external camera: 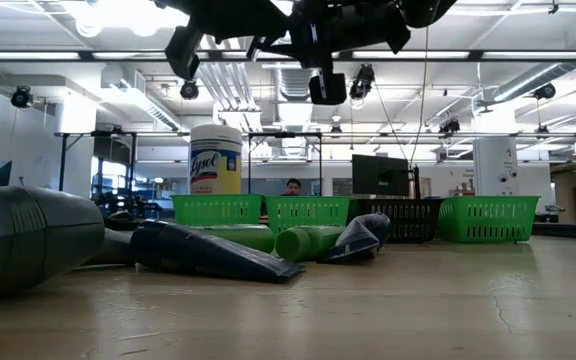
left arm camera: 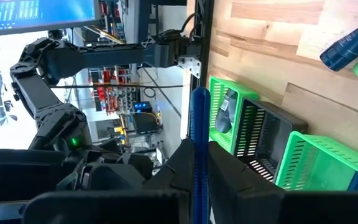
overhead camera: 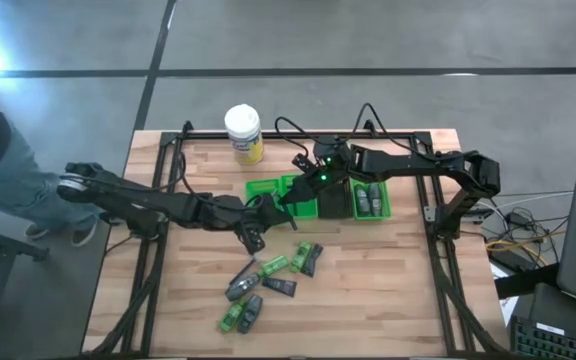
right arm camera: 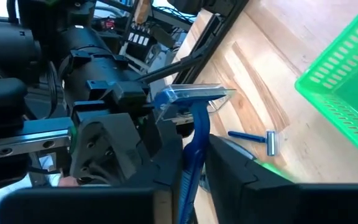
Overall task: Pick & Place Travel size toiletries
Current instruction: Put the top razor into the middle green bin, then put the razor into the middle green bin
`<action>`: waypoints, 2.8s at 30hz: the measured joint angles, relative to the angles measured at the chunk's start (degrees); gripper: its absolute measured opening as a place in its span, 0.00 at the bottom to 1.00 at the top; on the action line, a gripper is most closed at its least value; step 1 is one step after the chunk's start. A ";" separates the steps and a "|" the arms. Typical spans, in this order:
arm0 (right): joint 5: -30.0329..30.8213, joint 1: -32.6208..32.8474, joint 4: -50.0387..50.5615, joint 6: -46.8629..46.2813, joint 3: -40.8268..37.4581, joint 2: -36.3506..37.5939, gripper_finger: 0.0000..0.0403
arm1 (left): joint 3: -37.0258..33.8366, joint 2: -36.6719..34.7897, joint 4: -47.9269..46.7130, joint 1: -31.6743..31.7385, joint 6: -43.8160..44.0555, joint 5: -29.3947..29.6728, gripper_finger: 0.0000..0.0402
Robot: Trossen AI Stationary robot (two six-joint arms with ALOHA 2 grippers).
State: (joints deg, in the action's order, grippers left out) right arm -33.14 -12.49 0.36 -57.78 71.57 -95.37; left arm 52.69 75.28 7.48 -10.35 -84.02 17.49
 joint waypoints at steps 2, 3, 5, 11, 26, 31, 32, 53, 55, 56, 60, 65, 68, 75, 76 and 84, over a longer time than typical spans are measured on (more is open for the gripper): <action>0.15 0.00 0.00 0.39 0.00 0.00 0.09 | -0.02 0.03 -0.03 0.00 -0.05 0.18 0.07; 0.22 0.00 0.00 0.52 0.00 0.00 0.08 | -0.02 0.03 -0.08 0.00 0.19 0.19 0.07; 1.20 0.02 0.09 0.57 0.00 0.00 0.08 | -0.29 0.03 -0.03 0.00 1.57 0.38 0.10; 3.96 -0.14 2.30 1.67 -0.13 -0.14 0.08 | -0.60 -0.10 -1.00 -0.02 10.40 0.55 0.24; 27.91 -1.56 20.18 2.44 -1.34 -0.59 0.09 | -1.38 -0.83 -21.75 -0.40 51.30 27.05 0.50; 28.48 -2.62 20.17 0.98 -2.23 -4.40 0.13 | -1.38 -1.61 -36.44 -0.74 78.77 21.38 0.49; 28.69 -2.62 19.92 0.99 -2.23 -5.42 0.14 | -1.40 -1.61 -38.07 -0.70 81.94 18.99 0.48; 30.14 -2.77 19.65 5.37 -1.84 -7.85 0.11 | -5.94 -1.61 -45.38 -0.77 100.46 -6.64 0.48; 31.18 -2.30 21.13 6.96 -1.84 -6.41 0.16 | -7.45 -1.61 -45.70 -0.85 101.01 -11.08 0.48; 32.19 -2.01 21.40 8.12 -1.82 -5.50 0.18 | -8.18 -1.63 -45.55 -0.83 100.98 -13.14 0.48; 34.93 -0.91 23.70 12.78 -1.81 -2.20 0.32 | -11.39 -2.08 -43.06 -0.78 102.48 -20.09 0.49; 34.83 0.28 28.37 15.65 -1.79 0.48 0.50 | -14.12 -2.42 -38.01 -0.79 103.76 -22.94 0.49; 36.28 0.93 34.29 16.47 -1.83 1.47 0.59 | -15.49 -2.42 -29.97 -0.79 106.26 -22.88 0.49; 41.78 4.14 42.52 22.71 -3.49 6.97 0.70 | -14.55 -2.23 -23.74 -0.79 118.16 -20.54 0.48; 41.87 4.24 42.49 23.57 -3.93 7.87 0.71 | -13.89 -2.10 -26.17 -0.81 120.83 -18.59 0.48; 42.07 4.08 42.30 26.93 -9.02 15.24 0.73 | -12.12 -2.03 -33.47 -1.54 138.52 -11.35 0.47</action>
State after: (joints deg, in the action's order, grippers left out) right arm 8.93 -8.42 42.66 -30.84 62.55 -80.13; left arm 40.57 73.25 -25.98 -11.89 54.50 6.14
